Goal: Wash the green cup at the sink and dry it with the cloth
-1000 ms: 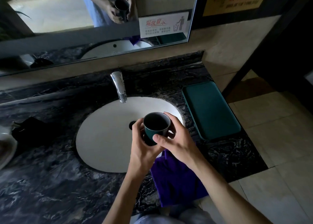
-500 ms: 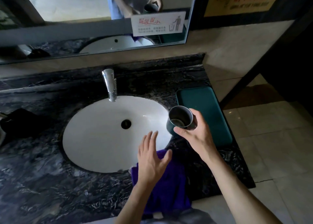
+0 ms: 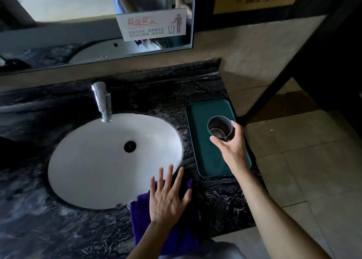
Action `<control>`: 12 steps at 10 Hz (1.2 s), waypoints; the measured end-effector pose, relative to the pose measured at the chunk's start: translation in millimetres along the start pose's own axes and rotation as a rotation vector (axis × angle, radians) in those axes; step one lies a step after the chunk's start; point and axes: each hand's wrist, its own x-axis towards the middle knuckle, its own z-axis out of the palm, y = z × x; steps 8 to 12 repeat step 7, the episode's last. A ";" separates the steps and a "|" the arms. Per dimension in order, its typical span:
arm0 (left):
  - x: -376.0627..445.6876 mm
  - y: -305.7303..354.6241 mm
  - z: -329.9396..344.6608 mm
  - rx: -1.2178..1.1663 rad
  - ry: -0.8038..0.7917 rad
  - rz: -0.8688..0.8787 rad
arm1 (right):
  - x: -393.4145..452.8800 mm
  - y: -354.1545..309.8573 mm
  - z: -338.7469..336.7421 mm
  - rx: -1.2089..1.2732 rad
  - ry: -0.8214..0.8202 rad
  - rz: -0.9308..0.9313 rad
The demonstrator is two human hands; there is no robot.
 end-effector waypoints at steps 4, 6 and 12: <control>0.8 1.0 2.4 0.012 -0.017 -0.023 | 3.2 13.7 1.1 -0.032 -0.020 0.051; -1.1 -1.2 3.4 0.003 0.009 -0.027 | -3.1 14.4 -4.5 -0.010 -0.088 0.071; 2.5 -3.0 -2.4 -0.022 0.067 -0.053 | -14.8 1.3 -7.6 -0.078 -0.018 -0.010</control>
